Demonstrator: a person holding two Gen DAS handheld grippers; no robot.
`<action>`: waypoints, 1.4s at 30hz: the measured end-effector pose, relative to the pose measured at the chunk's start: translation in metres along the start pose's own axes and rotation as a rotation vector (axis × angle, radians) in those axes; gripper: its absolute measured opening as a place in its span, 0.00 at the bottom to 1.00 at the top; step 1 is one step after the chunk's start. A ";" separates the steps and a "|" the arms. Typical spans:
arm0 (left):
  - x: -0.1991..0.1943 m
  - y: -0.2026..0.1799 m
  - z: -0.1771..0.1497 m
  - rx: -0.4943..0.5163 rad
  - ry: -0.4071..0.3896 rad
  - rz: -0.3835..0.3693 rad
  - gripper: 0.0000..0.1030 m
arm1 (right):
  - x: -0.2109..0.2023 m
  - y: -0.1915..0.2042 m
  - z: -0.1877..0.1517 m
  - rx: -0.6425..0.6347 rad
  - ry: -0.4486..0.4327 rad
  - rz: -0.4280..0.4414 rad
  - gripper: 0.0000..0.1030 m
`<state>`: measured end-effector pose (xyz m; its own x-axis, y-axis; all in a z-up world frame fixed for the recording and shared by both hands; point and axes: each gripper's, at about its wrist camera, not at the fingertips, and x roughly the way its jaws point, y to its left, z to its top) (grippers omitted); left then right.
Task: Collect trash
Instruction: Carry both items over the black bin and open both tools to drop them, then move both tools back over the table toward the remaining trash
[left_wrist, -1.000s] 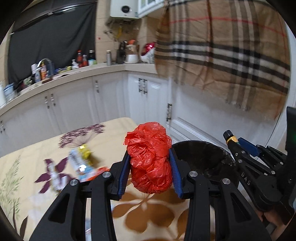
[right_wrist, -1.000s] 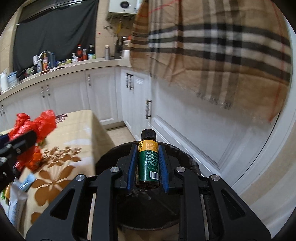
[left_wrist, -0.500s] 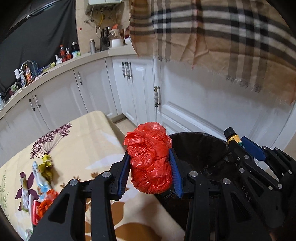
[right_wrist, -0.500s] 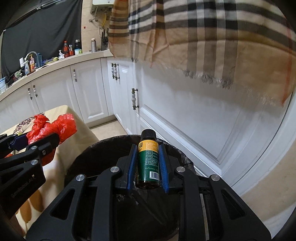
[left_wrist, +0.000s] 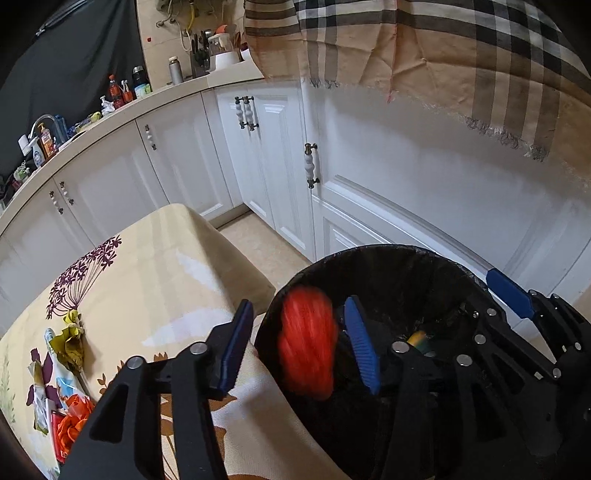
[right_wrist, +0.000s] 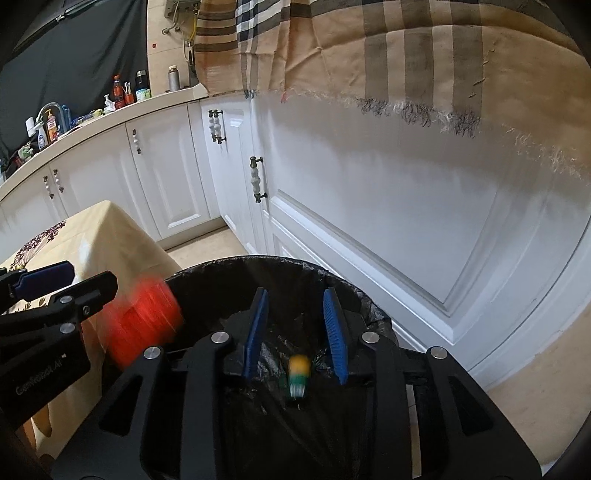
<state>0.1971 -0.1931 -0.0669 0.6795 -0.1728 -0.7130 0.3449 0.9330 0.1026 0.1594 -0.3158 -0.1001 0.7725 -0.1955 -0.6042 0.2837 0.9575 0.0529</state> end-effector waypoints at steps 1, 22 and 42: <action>0.000 0.000 0.000 -0.001 -0.003 0.001 0.51 | -0.002 0.000 0.000 0.003 -0.006 -0.001 0.30; -0.111 0.081 -0.038 -0.158 -0.154 0.090 0.58 | -0.110 0.045 -0.005 -0.049 -0.092 0.076 0.42; -0.217 0.223 -0.191 -0.418 -0.118 0.432 0.61 | -0.191 0.186 -0.087 -0.266 -0.030 0.319 0.42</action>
<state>0.0030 0.1129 -0.0221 0.7768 0.2374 -0.5833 -0.2446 0.9672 0.0678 0.0145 -0.0820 -0.0441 0.8153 0.1179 -0.5669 -0.1268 0.9916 0.0240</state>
